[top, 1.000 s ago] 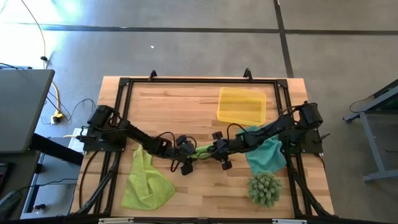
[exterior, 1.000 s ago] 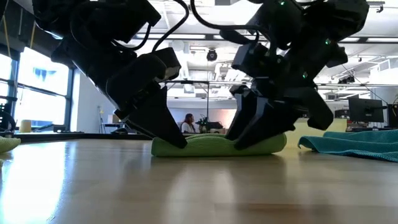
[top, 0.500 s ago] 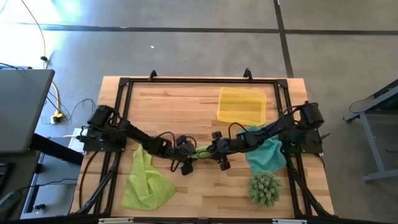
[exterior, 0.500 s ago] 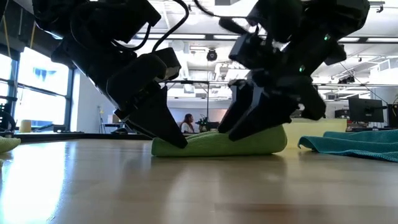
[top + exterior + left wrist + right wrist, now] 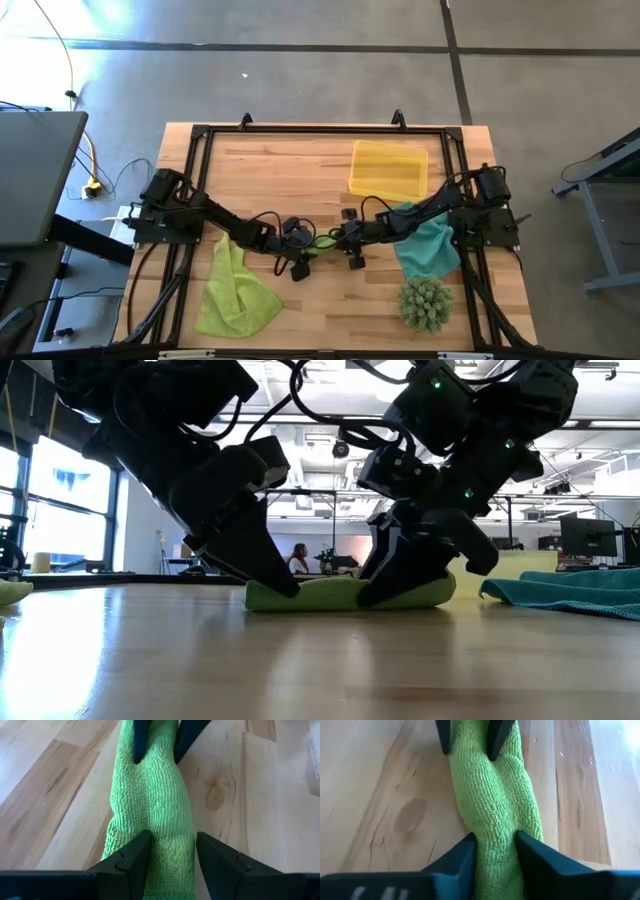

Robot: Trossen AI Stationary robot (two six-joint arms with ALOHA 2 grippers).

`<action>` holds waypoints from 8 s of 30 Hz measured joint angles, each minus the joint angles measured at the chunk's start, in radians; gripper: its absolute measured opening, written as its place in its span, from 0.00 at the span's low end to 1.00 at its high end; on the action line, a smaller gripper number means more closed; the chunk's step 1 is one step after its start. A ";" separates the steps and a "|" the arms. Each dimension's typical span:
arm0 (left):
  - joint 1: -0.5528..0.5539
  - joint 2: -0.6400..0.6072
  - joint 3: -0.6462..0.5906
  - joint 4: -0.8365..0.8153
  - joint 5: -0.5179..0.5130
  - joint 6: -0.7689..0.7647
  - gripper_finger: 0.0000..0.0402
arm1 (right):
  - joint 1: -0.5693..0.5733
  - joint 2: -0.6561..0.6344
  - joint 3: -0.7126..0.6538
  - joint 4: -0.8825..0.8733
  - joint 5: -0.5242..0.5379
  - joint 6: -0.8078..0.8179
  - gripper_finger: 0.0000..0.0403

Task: Roll microfiber towels into tight, uniform cylinder then place into a basket
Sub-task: Put the rolled green microfiber towel into the yellow bin, then fold the blue microfiber towel

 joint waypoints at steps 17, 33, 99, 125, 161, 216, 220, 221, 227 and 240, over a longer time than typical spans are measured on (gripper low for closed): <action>-0.004 -0.225 -0.001 -0.200 0.079 -0.021 0.38 | -0.036 -0.131 -0.013 -0.182 -0.019 -0.024 0.01; -0.014 -0.273 0.001 -0.202 -0.007 0.026 0.38 | -0.256 -0.585 -0.009 -0.617 0.198 -0.119 0.01; -0.005 -0.274 0.002 -0.216 -0.060 0.026 0.38 | -0.176 -0.596 -0.124 -0.958 -0.122 0.788 0.34; -0.007 -0.274 0.002 -0.211 -0.060 -0.003 0.38 | 0.042 -0.265 -0.072 -0.294 -0.141 0.564 0.34; -0.014 -0.274 0.003 -0.216 -0.060 0.000 0.38 | 0.088 -0.301 -0.118 -0.629 -0.043 0.859 0.27; -0.075 -0.270 0.002 -0.216 0.053 0.066 0.38 | 0.042 -0.125 0.110 -0.237 -0.002 0.237 0.23; -0.128 -0.270 0.002 -0.185 0.038 0.141 0.38 | 0.055 -0.198 0.148 -0.450 -0.038 0.192 0.23; -0.140 -0.270 0.002 -0.169 0.031 0.156 0.38 | 0.061 -0.207 0.149 -0.502 -0.040 0.179 0.23; -0.179 -0.224 0.002 -0.075 -0.030 0.128 0.38 | 0.100 -0.215 0.116 -0.627 -0.046 0.162 0.23; -0.104 -0.061 0.002 -0.089 -0.120 -0.038 0.38 | 0.209 -0.196 -0.077 -0.293 -0.080 0.442 0.23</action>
